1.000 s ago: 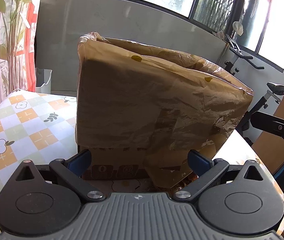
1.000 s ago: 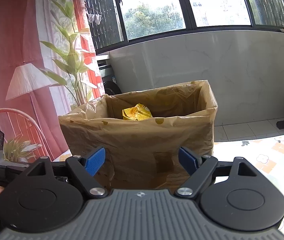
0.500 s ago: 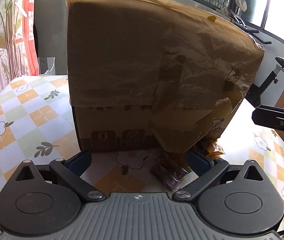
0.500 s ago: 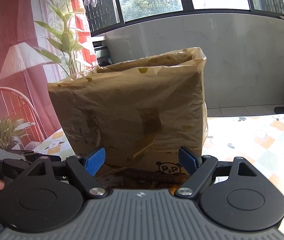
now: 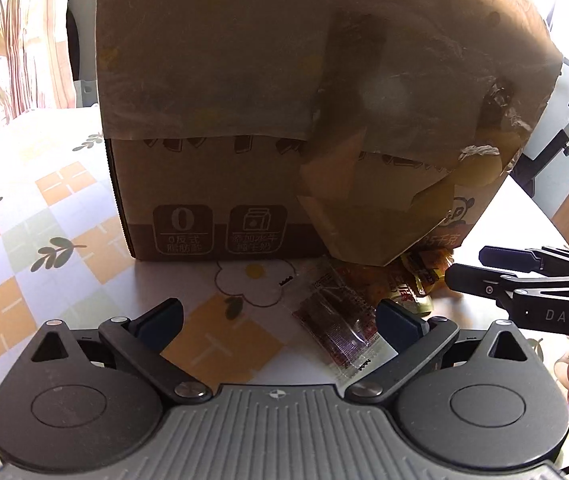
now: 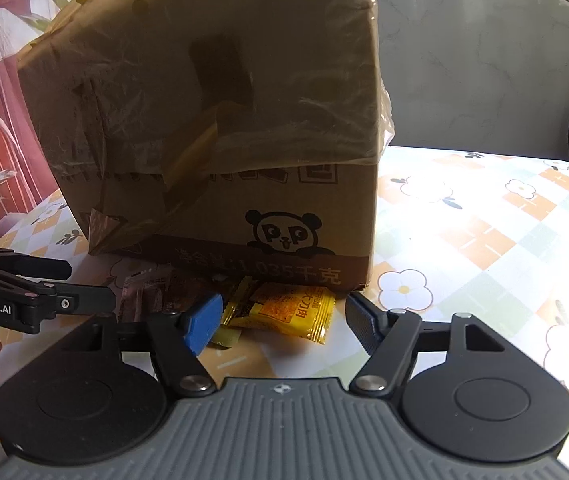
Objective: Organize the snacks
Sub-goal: 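Lower both open tools beside the box toward the remaining snack packs, then grasp the small red sachet with the left tool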
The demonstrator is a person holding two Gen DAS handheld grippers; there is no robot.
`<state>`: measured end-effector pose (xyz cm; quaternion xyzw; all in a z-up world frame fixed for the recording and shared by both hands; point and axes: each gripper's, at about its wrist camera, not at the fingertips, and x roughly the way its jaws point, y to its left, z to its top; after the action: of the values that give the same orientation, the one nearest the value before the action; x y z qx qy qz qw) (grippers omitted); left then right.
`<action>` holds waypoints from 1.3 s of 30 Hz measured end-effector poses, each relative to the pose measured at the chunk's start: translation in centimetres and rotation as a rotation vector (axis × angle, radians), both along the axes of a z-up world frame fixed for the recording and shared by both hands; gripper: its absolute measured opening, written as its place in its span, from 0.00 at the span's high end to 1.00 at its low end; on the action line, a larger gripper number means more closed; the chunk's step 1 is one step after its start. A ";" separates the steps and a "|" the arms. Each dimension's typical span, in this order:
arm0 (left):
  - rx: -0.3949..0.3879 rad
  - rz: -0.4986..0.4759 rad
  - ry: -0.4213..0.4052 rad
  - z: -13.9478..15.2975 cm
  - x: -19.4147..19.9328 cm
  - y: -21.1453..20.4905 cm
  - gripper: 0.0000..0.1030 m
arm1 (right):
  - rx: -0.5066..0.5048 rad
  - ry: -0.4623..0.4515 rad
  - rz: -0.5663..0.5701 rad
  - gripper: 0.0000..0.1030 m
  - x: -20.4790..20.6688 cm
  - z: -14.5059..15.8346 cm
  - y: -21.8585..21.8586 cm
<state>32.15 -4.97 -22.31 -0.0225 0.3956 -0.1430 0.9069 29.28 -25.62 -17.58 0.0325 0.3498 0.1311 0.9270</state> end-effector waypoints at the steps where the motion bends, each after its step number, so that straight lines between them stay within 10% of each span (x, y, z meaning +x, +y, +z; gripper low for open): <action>1: -0.005 0.004 0.000 0.0 0.0 0.1 0.00 | -0.001 0.001 -0.003 0.31 0.2 -0.1 0.1; 39: 0.176 0.041 -0.021 -2.9 0.8 -4.5 0.00 | 0.056 -0.034 -0.061 0.31 -1.1 -1.9 -1.7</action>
<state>33.00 -9.42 -25.22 0.0510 0.3964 -0.0893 0.9123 28.14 -27.29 -19.45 0.0669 0.3290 0.1130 0.9351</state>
